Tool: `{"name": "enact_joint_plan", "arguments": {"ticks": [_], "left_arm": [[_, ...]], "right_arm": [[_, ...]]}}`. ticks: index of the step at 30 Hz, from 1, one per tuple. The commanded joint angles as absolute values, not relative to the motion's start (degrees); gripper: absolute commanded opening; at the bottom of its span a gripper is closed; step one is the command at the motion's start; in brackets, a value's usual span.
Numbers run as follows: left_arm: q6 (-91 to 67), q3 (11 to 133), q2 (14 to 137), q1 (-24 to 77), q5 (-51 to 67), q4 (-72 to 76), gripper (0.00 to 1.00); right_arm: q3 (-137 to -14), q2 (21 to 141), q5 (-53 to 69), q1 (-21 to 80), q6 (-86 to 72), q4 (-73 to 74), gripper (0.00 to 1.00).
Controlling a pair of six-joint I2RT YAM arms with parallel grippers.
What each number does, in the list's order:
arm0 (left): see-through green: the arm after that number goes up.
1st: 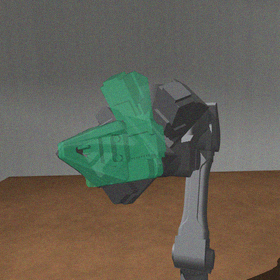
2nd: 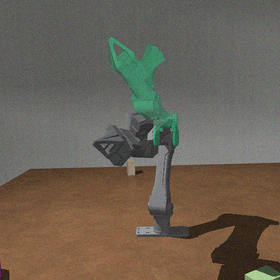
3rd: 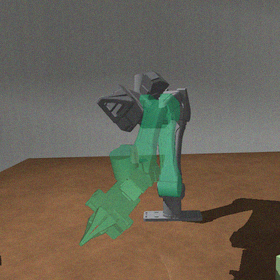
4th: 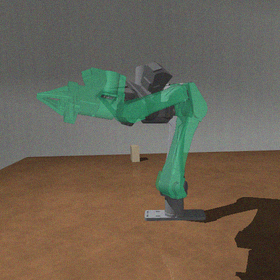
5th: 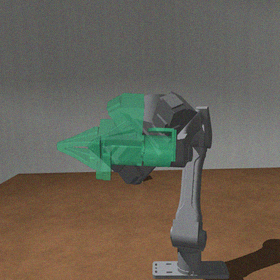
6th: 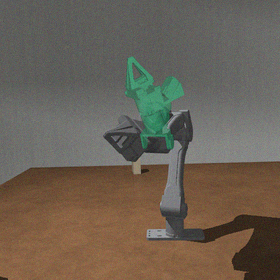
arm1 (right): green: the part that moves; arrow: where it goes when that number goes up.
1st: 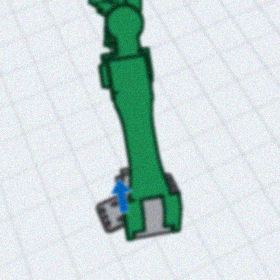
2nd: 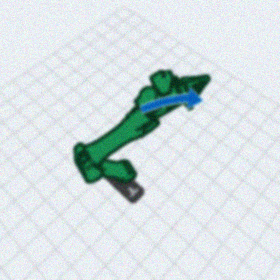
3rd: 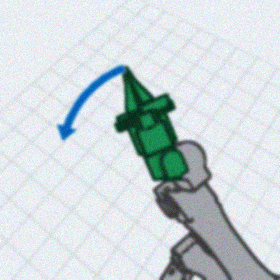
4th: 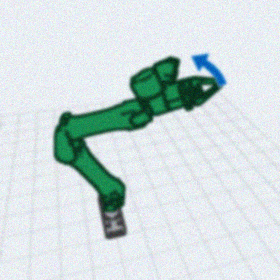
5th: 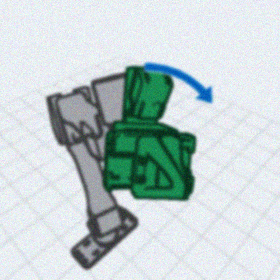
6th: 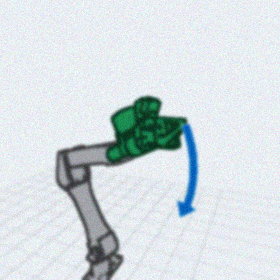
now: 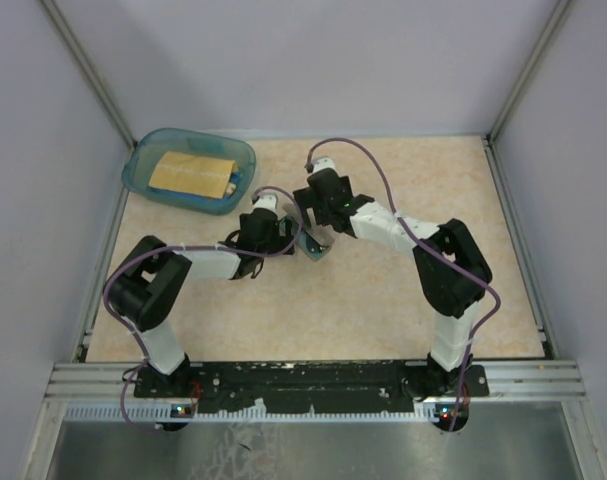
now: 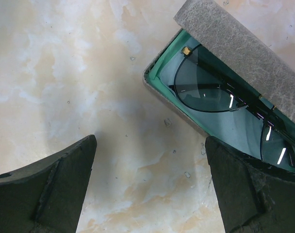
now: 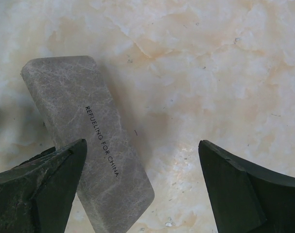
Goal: Organize the sunglasses
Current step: Close the sunglasses case at the center of the board, then reset both arms
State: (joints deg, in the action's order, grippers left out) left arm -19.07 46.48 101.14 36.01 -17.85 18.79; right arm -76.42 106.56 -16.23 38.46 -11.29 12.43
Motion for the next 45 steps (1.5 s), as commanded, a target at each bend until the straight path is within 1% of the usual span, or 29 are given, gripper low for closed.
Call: {"name": "enact_joint_plan", "arguments": {"ticks": [1,13,21,24,27,30,32,36,40,45], "left_arm": [[-20.7,45.8,101.9,36.6,-16.7,17.7,1.00],[-20.9,45.8,101.9,36.6,-16.9,17.6,1.00],[-21.1,45.2,100.9,36.6,-17.3,17.4,1.00],[-21.5,43.7,98.1,36.6,-18.6,16.4,1.00],[-22.3,41.6,92.6,36.6,-20.9,13.8,1.00],[-23.2,38.8,85.3,36.6,-22.3,11.4,1.00],[-24.1,36.9,80.2,36.6,-23.1,9.6,1.00],[-25.6,32.2,70.2,36.6,-23.0,7.4,1.00],[-26.2,26.3,59.9,36.7,-19.4,6.3,1.00],[-28.6,21.2,47.4,36.7,-19.5,0.7,1.00]], "right_arm": [[-75.4,104.9,-12.1,40.2,-12.2,15.6,0.99],[-76.0,105.6,-10.3,40.2,-12.5,16.1,0.99],[-76.5,105.2,-11.5,39.5,-13.9,16.3,0.99],[-76.2,103.6,-10.8,37.2,-15.7,15.3,0.99],[-75.7,100.5,-11.3,35.0,-15.8,14.7,0.99],[-73.8,96.6,-13.6,34.6,-15.6,14.6,0.99],[-70.6,91.7,-15.1,34.3,-16.4,13.8,0.99],[-58.9,81.4,-16.1,32.7,-20.7,8.3,0.99],[-46.0,69.4,-18.9,31.6,-25.1,2.6,0.99],[-35.9,55.6,-22.4,31.5,-28.1,4.0,0.99]]}}
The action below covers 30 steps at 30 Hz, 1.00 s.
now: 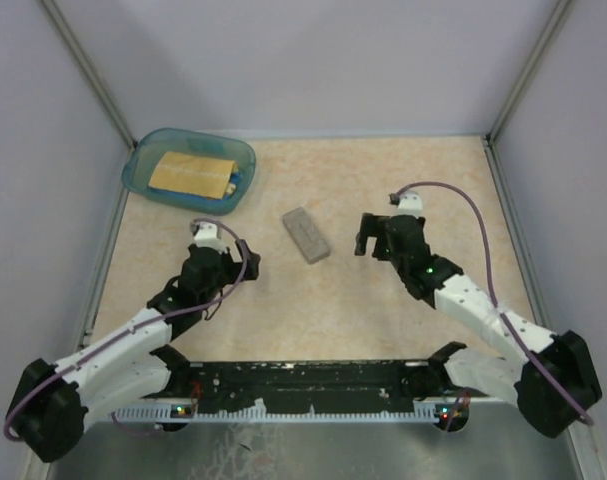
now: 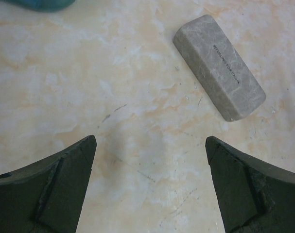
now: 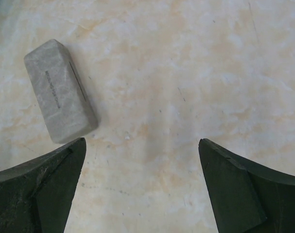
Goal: Organize the sunglasses
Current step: Reset both arms
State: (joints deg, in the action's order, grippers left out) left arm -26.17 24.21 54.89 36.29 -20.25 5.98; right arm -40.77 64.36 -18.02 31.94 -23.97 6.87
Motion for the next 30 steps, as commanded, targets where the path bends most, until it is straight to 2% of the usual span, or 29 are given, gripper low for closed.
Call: {"name": "enact_joint_plan", "arguments": {"ticks": [1,9,14,30], "left_arm": [[-28.9,20.2,44.6,36.7,-19.7,-0.2,1.00],[-31.3,16.4,27.3,36.7,-21.4,-7.4,1.00],[-32.3,14.2,20.3,36.7,-22.3,-9.2,1.00],[-33.5,14.0,17.8,36.7,-23.4,-11.1,1.00]], "right_arm": [[-34.5,52.9,-22.6,31.4,-28.6,4.9,0.99],[-26.7,33.2,-25.9,31.5,-31.7,13.7,0.99],[-24.5,25.1,-26.1,31.5,-32.1,17.7,0.99],[-25.6,22.9,-25.8,31.5,-31.7,21.7,0.99]]}}
